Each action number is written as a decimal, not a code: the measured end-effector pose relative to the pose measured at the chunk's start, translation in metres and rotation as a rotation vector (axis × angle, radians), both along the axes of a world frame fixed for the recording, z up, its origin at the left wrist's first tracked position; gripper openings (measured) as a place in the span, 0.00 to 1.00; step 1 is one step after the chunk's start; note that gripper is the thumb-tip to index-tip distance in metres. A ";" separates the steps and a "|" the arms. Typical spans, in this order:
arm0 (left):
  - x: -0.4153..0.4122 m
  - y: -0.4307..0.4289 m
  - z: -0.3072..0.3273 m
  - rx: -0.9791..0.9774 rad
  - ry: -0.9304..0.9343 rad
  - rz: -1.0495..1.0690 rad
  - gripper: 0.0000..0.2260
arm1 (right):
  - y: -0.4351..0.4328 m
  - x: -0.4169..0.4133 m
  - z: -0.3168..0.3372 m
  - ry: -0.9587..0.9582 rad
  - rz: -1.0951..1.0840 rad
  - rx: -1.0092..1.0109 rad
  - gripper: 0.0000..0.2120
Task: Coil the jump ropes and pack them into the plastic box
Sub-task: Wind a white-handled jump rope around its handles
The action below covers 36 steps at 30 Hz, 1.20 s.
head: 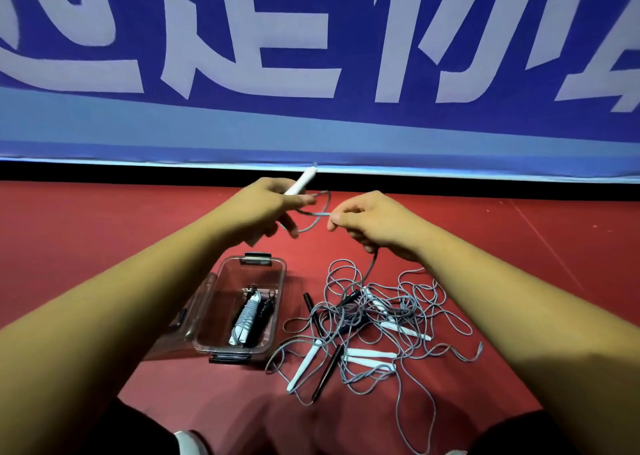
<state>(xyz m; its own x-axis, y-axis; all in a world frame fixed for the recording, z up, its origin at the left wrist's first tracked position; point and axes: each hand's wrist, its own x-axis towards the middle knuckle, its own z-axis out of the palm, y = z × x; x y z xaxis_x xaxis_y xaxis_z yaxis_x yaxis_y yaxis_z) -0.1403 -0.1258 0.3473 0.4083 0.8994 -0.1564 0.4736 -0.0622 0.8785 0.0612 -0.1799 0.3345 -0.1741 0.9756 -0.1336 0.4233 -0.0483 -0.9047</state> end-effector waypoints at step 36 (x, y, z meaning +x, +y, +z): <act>0.017 -0.004 0.011 -0.030 -0.370 0.151 0.12 | 0.010 0.030 -0.025 0.187 0.147 -0.086 0.11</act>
